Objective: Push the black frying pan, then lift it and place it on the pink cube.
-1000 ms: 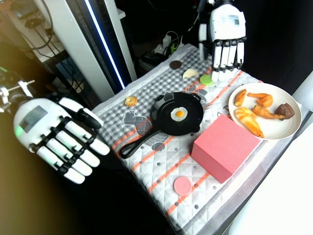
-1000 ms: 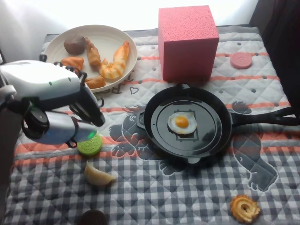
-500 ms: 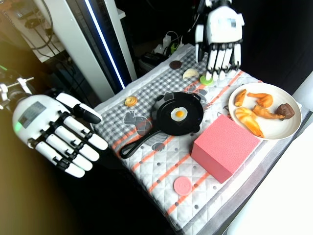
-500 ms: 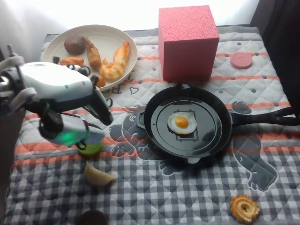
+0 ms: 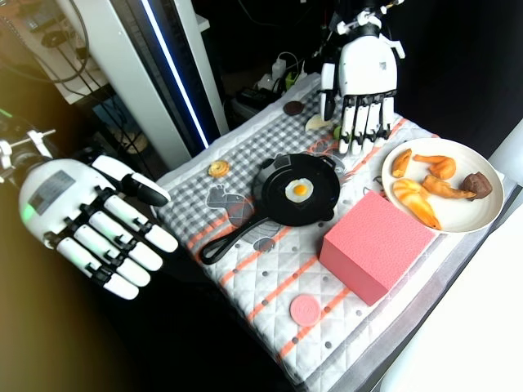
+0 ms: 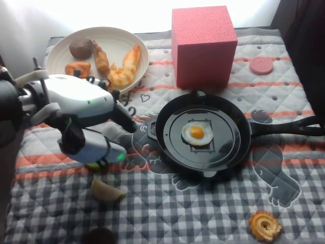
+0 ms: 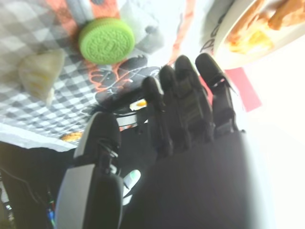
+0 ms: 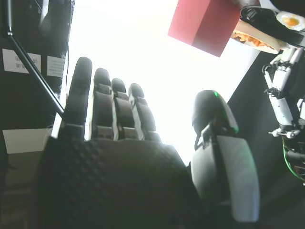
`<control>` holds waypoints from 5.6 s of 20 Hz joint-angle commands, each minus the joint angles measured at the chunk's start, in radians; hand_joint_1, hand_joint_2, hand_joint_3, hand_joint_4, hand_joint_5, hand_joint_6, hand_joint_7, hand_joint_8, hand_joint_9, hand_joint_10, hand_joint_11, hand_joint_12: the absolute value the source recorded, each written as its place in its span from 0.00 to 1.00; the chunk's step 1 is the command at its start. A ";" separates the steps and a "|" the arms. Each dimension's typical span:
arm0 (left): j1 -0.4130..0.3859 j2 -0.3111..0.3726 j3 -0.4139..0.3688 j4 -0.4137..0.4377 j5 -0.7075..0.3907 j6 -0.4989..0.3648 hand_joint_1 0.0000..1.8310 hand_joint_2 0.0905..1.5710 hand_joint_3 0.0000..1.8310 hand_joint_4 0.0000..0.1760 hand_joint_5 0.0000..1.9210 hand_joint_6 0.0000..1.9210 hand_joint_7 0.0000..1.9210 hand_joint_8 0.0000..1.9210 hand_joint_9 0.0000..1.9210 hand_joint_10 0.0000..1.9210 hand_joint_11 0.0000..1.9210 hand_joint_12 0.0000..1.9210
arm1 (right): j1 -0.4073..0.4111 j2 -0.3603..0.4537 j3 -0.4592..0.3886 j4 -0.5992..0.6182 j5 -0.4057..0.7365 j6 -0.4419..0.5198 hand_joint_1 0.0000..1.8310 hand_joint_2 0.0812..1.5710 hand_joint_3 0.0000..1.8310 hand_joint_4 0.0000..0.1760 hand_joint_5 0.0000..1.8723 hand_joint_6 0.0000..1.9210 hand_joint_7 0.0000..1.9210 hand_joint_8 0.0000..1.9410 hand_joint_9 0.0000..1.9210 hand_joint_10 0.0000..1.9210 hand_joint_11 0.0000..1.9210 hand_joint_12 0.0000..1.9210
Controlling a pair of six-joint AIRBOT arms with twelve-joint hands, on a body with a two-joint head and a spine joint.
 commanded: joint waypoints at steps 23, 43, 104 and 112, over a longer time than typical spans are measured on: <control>-0.015 -0.180 0.090 0.012 -0.151 -0.006 0.14 0.79 0.00 0.22 0.20 0.00 0.13 0.00 0.09 0.00 0.00 0.12 | -0.008 0.005 0.001 0.018 0.138 0.020 0.13 0.84 0.00 0.00 0.00 0.00 0.00 0.00 0.03 0.00 0.00 0.30; -0.036 -0.236 0.113 0.025 -0.172 -0.007 0.21 0.75 0.00 0.00 0.26 0.01 0.17 0.00 0.18 0.00 0.00 0.43 | -0.010 0.008 0.013 0.018 0.089 0.020 0.21 0.82 0.00 0.00 0.00 0.00 0.00 0.00 0.04 0.00 0.00 0.34; -0.021 0.001 0.024 -0.111 -0.259 -0.007 0.18 0.78 0.00 0.21 0.28 0.00 0.30 0.00 0.28 0.00 0.00 0.46 | 0.331 -0.168 0.210 -0.044 0.022 -0.059 0.79 0.82 0.00 0.00 0.70 1.00 0.82 1.00 0.88 1.00 0.90 1.00; -0.024 0.002 0.024 -0.103 -0.257 -0.007 0.14 0.79 0.00 0.22 0.29 0.00 0.31 0.00 0.30 0.00 0.00 0.49 | 0.627 -0.263 0.380 -0.113 -0.251 -0.056 0.82 0.79 0.00 0.00 0.68 1.00 0.80 1.00 0.88 1.00 0.90 1.00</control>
